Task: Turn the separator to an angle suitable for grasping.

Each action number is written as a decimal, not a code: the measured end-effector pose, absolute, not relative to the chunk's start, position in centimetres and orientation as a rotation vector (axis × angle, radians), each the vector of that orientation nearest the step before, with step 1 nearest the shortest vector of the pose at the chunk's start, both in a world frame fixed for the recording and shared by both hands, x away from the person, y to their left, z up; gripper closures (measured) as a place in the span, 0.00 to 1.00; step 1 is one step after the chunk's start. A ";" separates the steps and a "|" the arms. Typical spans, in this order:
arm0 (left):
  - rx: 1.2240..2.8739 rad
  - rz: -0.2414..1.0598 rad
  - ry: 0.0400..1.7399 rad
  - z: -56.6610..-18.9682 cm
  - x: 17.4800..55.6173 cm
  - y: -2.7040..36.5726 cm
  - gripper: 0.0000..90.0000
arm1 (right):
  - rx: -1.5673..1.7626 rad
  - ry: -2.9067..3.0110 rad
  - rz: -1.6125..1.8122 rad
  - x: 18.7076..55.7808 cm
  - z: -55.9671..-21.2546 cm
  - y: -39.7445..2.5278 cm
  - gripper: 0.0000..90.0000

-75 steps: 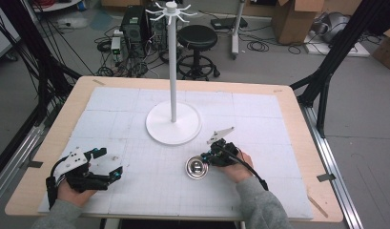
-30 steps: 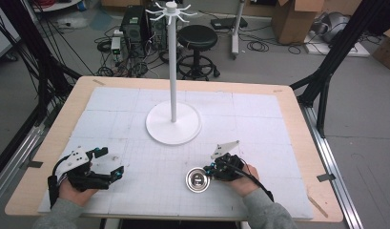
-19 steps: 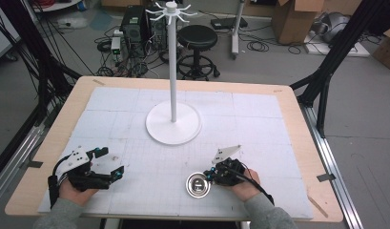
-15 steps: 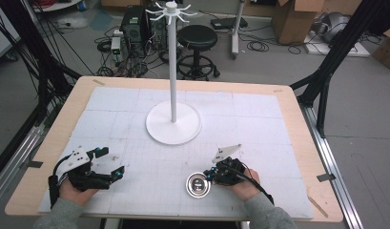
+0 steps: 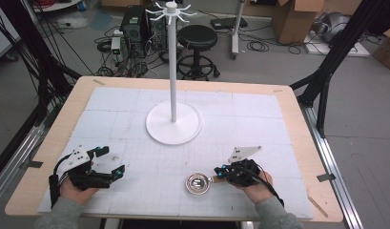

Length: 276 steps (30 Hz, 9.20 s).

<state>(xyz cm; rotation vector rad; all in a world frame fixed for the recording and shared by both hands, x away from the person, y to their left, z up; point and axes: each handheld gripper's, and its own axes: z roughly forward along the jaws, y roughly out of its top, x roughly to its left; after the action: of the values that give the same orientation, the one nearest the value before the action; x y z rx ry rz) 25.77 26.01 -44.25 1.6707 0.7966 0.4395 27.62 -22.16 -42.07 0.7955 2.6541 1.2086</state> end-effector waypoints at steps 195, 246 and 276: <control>1.691 0.445 0.810 -44.4 25.7 26.0 0.02 | 0.560 2.792 0.932 30.3 -43.1 -13.2 1.00; 1.681 0.441 0.813 -44.3 25.8 26.1 0.02 | 0.583 2.798 0.957 27.1 -43.1 -22.2 1.00; 1.680 0.442 0.810 -44.3 26.0 25.9 0.02 | 0.852 2.600 1.120 27.7 -42.2 -28.5 1.00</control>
<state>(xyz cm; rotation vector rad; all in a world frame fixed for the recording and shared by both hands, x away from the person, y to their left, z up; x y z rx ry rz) 25.95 25.94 -44.31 1.6803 0.8102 0.4421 27.68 -28.53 -42.23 0.8524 2.5998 1.1203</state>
